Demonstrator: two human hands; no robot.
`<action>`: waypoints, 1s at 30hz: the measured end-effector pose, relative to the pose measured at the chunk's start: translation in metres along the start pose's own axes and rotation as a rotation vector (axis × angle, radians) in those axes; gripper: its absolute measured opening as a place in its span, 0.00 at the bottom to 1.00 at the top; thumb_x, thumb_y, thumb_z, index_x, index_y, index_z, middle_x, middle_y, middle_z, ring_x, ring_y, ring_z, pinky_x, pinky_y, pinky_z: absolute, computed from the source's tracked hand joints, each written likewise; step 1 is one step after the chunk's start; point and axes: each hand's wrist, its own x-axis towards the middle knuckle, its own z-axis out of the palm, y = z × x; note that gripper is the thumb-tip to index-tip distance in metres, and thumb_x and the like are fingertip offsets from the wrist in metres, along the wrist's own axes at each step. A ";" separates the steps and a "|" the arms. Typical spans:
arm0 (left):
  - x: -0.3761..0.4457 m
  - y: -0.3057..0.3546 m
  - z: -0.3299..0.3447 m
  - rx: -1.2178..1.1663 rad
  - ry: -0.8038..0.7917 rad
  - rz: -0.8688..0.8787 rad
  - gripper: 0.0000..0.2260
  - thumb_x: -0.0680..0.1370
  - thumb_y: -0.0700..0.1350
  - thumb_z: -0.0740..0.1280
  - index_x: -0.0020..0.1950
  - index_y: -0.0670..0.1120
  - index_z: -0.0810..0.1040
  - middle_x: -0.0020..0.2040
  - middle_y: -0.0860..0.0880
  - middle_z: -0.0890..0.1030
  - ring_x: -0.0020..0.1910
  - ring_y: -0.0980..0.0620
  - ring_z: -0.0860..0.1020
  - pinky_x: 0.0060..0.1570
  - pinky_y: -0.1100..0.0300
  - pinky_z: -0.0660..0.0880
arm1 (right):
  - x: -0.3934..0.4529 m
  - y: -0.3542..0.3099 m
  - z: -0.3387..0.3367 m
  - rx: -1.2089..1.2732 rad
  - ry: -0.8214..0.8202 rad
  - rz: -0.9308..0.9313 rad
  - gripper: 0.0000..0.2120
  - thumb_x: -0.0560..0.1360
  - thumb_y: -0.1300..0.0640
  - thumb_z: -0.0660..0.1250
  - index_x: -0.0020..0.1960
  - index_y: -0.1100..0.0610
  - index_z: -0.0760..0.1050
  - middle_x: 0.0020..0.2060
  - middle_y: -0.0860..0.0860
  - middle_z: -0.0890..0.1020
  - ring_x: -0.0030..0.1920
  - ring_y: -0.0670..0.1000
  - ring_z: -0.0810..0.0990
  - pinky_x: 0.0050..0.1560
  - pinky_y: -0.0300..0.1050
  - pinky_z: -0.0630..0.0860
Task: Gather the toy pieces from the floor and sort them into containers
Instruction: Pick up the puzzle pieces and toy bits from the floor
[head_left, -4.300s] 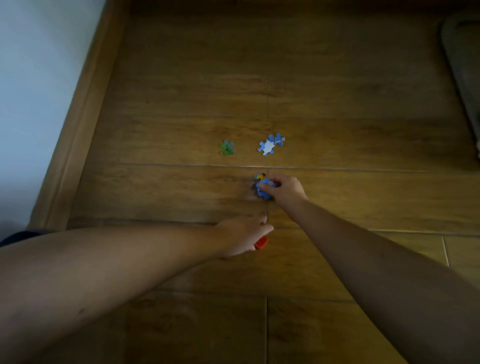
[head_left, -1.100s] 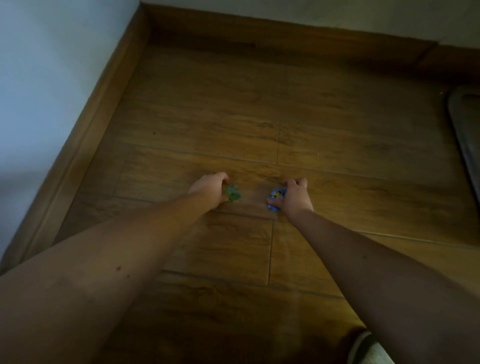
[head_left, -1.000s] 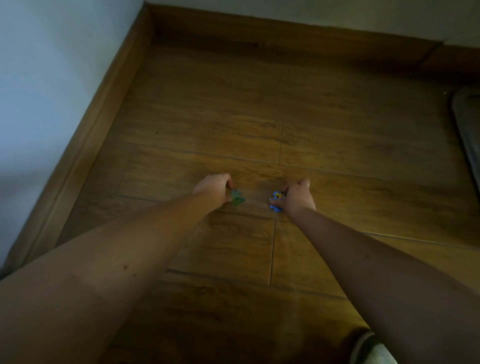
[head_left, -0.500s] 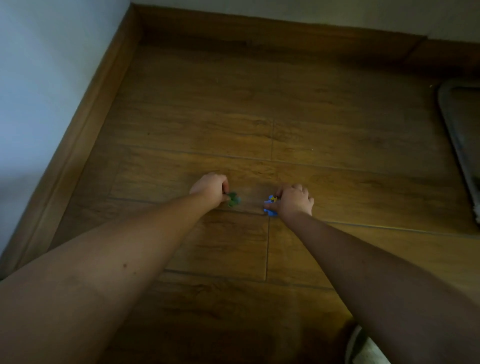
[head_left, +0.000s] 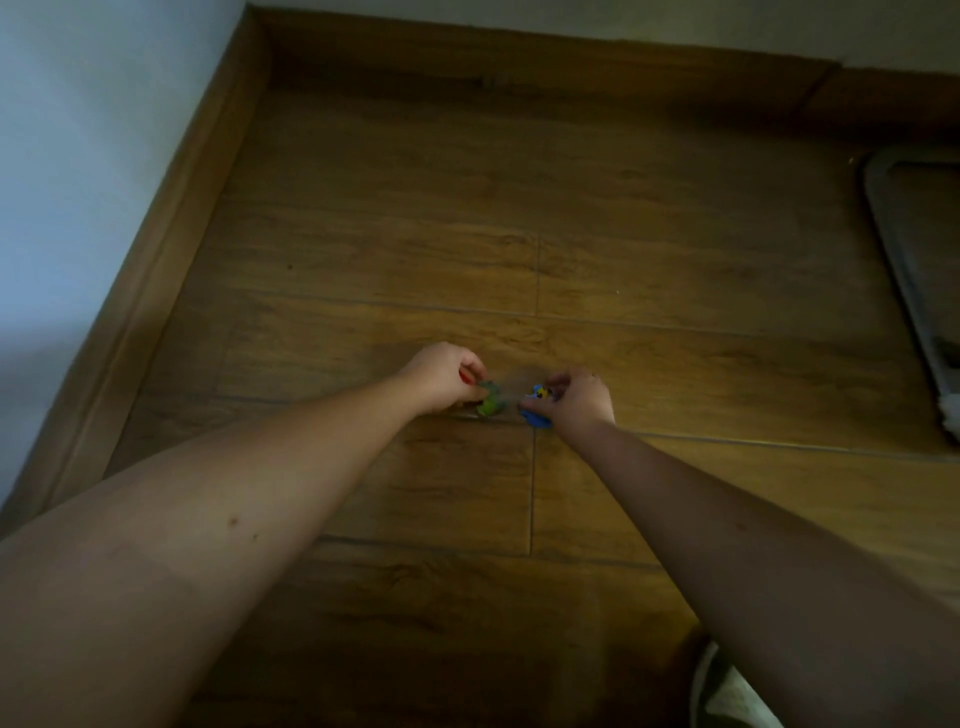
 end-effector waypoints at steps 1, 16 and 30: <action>0.001 0.003 0.000 -0.065 -0.006 0.004 0.09 0.70 0.48 0.77 0.48 0.54 0.82 0.37 0.59 0.80 0.36 0.62 0.79 0.35 0.67 0.72 | -0.001 0.000 0.001 0.062 -0.009 0.018 0.23 0.65 0.47 0.78 0.55 0.57 0.79 0.46 0.51 0.79 0.46 0.49 0.78 0.43 0.42 0.73; -0.003 0.041 0.001 -0.248 0.040 0.065 0.06 0.71 0.41 0.75 0.46 0.45 0.81 0.33 0.54 0.80 0.25 0.59 0.75 0.27 0.69 0.72 | -0.031 -0.021 -0.008 1.299 -0.342 0.315 0.23 0.81 0.47 0.56 0.63 0.66 0.71 0.58 0.63 0.79 0.56 0.61 0.80 0.54 0.54 0.78; -0.040 0.076 -0.038 -0.469 0.209 -0.059 0.13 0.79 0.56 0.63 0.39 0.50 0.78 0.31 0.53 0.79 0.27 0.54 0.76 0.23 0.67 0.67 | -0.053 -0.055 -0.033 0.933 -0.278 0.029 0.05 0.78 0.63 0.65 0.54 0.59 0.75 0.47 0.55 0.82 0.43 0.47 0.82 0.43 0.38 0.81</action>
